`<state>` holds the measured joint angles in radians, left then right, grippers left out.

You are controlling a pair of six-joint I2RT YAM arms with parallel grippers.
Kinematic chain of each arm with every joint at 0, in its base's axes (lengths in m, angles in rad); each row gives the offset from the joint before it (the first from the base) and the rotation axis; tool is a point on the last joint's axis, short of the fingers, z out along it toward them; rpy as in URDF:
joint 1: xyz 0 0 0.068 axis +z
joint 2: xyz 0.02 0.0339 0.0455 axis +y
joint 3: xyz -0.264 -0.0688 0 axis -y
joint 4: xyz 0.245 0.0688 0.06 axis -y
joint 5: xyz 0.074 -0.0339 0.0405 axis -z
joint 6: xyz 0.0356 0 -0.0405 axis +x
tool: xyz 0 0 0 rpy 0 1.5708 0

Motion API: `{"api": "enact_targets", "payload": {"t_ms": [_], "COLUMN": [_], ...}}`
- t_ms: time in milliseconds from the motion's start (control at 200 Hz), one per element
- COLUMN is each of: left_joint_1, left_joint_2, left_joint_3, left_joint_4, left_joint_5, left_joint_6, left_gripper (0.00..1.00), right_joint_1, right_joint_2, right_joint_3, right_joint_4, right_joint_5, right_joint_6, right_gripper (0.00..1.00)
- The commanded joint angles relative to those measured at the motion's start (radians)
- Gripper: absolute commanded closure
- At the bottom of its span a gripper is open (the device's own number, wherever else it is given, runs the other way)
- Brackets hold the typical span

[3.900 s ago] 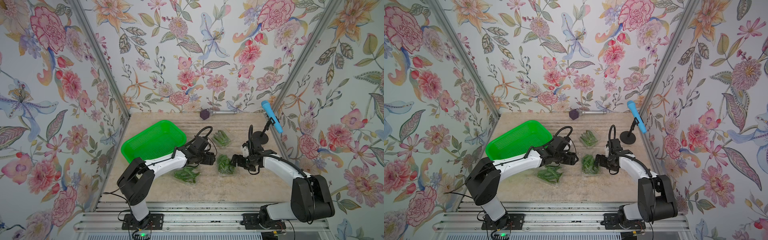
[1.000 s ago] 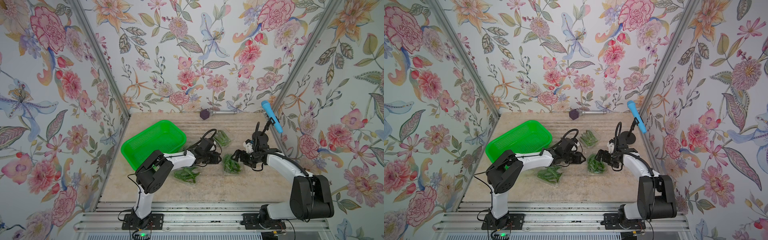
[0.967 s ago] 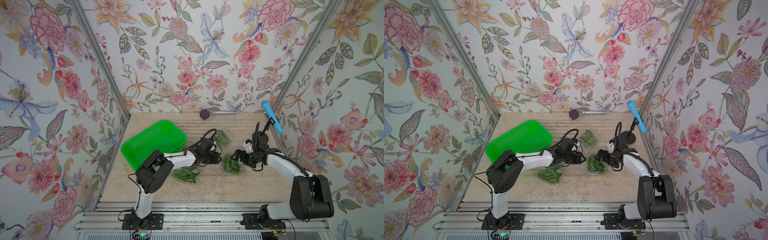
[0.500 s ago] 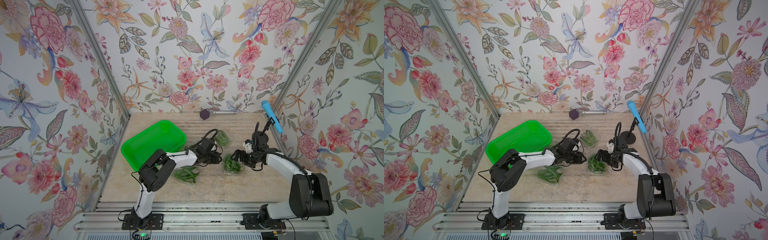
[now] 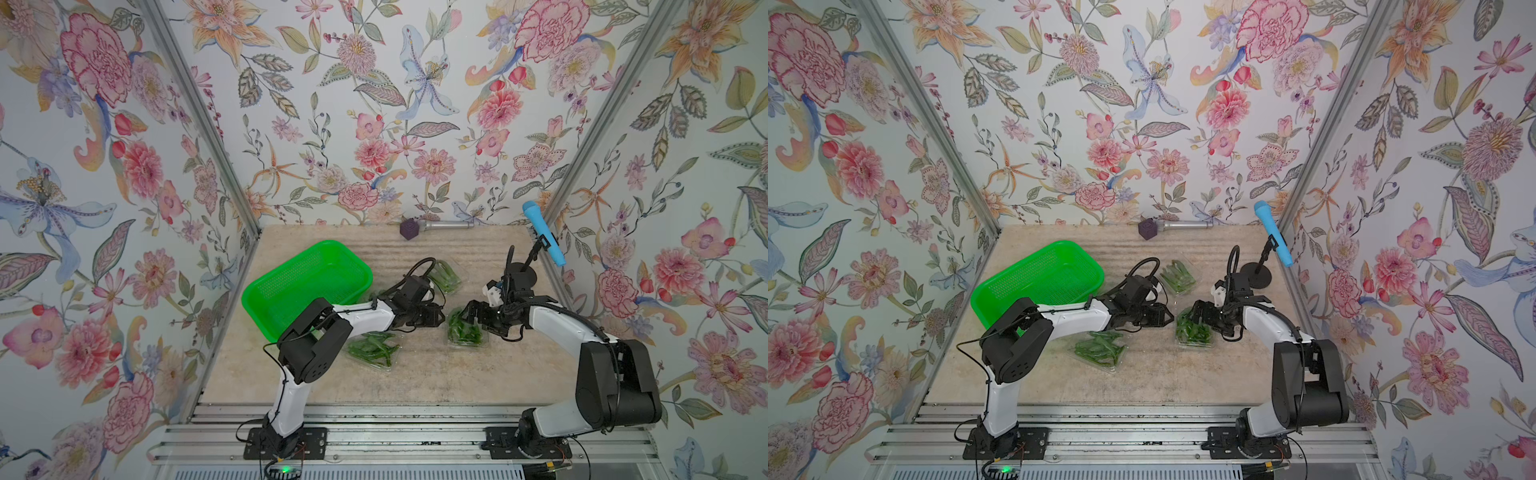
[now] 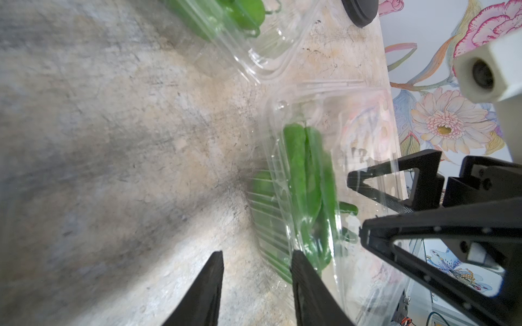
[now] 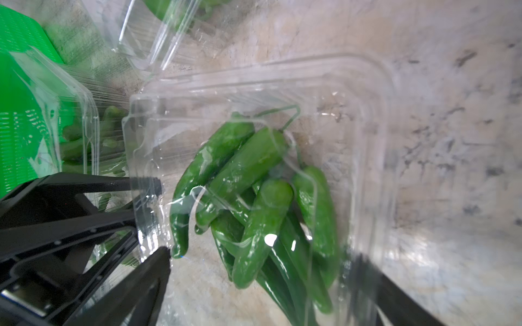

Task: Take small green peppers out of containers
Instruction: Open the packing box at the center of the board.

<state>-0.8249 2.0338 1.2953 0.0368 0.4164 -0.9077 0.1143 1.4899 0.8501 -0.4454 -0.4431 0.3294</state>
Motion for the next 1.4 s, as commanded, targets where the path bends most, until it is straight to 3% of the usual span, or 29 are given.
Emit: {"api": "enact_targets", "payload": {"t_ms": [0, 620, 1231, 1391], "left_joint_1": [-0.008, -0.007, -0.033, -0.046], "left_joint_2": [0.023, 0.059, -0.072, -0.099], "left_joint_3": [0.02, 0.069, -0.1, -0.102], "left_joint_4": [0.048, 0.116, 0.092, 0.014], "left_joint_5": [0.032, 0.059, 0.007, -0.048], "left_joint_6": [-0.028, -0.045, -0.048, -0.031], "left_gripper": [0.57, 0.58, 0.58, 0.58], "right_joint_1": [0.019, 0.031, -0.01, -0.015], "right_joint_2": [0.019, 0.064, 0.065, 0.069], "right_joint_3": [0.023, 0.03, 0.055, 0.069], "right_joint_4": [0.016, 0.027, 0.024, 0.014], "right_joint_5": [-0.064, -0.139, -0.177, -0.164], "right_joint_6": [-0.005, -0.038, -0.039, -0.049], "right_gripper": [0.04, 0.06, 0.02, 0.01]}}
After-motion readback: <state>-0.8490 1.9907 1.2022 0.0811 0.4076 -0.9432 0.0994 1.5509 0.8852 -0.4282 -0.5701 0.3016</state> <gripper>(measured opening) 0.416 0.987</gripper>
